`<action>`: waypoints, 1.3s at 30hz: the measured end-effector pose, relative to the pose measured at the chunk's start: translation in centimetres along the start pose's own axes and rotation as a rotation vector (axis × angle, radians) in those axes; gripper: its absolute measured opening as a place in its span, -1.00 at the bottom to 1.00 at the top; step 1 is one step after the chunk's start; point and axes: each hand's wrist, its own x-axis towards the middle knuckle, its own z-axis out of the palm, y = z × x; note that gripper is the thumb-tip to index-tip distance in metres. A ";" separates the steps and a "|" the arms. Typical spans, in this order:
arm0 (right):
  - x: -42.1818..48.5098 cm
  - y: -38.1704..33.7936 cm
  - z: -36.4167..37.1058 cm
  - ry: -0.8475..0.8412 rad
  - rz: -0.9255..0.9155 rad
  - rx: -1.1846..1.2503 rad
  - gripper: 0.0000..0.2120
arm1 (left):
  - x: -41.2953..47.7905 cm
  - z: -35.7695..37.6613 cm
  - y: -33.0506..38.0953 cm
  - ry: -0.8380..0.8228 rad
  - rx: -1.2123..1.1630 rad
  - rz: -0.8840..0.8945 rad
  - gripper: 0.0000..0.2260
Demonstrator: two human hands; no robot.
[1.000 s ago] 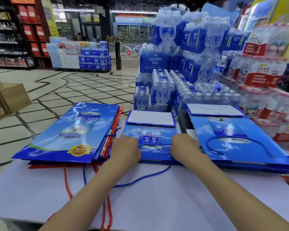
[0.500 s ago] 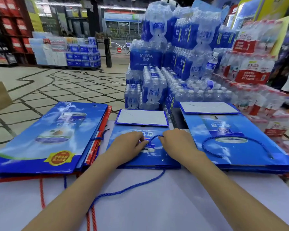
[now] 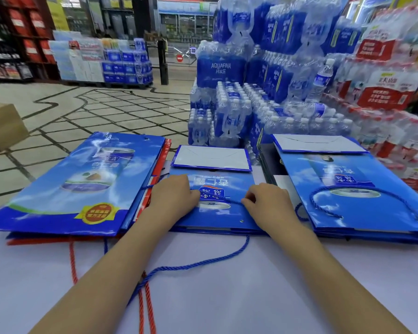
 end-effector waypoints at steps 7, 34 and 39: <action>-0.4 0.1 0.0 -0.038 -0.034 0.098 -0.83 | -0.9 -0.4 0.7 0.119 0.076 0.034 -0.79; -0.6 0.1 -0.3 -0.115 -0.065 0.199 -0.85 | -0.6 0.6 0.8 0.001 -0.096 0.303 -0.91; -0.7 -0.1 -0.5 -0.111 -0.060 0.184 -0.84 | -1.0 0.9 1.7 -0.028 -0.188 0.459 -0.76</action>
